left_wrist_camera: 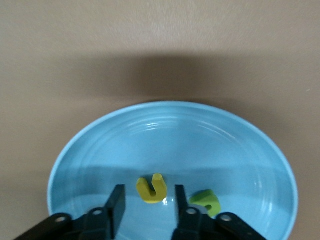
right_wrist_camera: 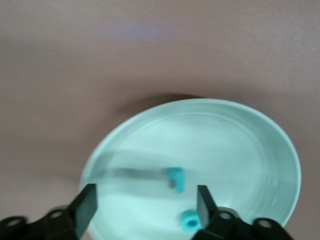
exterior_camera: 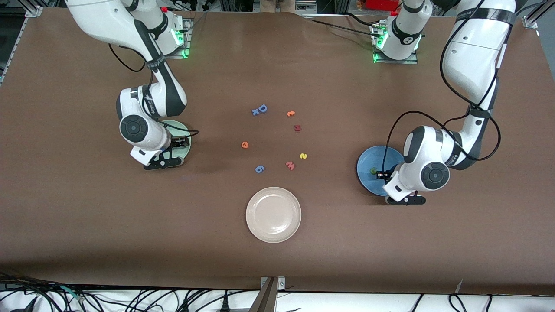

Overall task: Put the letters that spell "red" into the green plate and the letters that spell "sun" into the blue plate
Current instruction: 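Drop the 1 on green while the left gripper drops the u on blue, then grasp orange 6 with the right gripper while the left gripper grasps yellow z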

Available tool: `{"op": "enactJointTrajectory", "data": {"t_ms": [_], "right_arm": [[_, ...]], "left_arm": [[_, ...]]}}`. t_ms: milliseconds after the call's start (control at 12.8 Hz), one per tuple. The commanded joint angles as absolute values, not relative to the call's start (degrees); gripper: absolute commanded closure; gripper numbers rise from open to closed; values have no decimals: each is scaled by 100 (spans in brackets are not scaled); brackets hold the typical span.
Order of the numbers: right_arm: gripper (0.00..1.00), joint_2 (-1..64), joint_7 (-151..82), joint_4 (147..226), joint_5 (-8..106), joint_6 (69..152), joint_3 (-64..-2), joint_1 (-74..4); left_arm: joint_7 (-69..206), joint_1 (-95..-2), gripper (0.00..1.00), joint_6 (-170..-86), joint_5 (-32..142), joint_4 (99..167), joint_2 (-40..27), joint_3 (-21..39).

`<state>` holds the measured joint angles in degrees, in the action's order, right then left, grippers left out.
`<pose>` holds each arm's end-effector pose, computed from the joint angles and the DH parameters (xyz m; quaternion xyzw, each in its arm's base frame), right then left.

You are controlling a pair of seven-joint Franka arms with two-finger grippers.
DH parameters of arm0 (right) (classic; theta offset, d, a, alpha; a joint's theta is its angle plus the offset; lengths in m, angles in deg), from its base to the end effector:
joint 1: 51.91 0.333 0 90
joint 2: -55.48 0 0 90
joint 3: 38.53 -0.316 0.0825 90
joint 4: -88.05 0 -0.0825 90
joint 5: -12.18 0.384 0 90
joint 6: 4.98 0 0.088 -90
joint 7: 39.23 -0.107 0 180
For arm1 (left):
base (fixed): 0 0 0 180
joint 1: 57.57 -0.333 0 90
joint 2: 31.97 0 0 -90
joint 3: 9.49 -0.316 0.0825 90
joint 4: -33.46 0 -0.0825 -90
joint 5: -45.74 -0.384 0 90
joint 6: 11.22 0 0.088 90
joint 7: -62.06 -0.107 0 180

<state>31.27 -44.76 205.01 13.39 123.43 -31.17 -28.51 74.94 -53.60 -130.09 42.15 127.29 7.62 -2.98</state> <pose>0.5499 0.1591 0.2181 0.9901 0.0863 -0.1037 0.0393 0.6502 -0.1097 0.1965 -0.9921 -0.0107 0.1240 0.0132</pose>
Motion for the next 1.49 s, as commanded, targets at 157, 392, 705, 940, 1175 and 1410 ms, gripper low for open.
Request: {"op": "enactJointTrajectory", "data": {"t_ms": [157, 392, 705, 940, 1175, 1410], "right_arm": [[2, 3193, -6301, 20178, 1402, 12123, -3983, -2818], [2, 2904, -7338, 20152, 1614, 12807, -4423, -2713], [2, 2491, -8737, 20143, 1614, 13721, -4521, -2265], [4, 2183, -9169, 20029, 1605, 14118, -4521, -2080], [12, 2059, -9223, 19967, 1587, 14224, -4521, -2027], [23, 1936, -9223, 19871, 1579, 14356, -4521, -2018]], "left_arm": [[8021, -4845, 0, -12663, 4099, 12812, 152, -167], [9166, -4080, 0, -12732, 4099, 12628, 195, -158], [9159, -3516, 0, -13705, 4178, 12724, 528, -88], [9168, -3454, 0, -14471, 4178, 12733, 915, 106], [9168, -3287, 2, -14579, 4178, 12777, 995, 106], [9159, -3147, 6, -14596, 4178, 12830, 995, 106]]}}
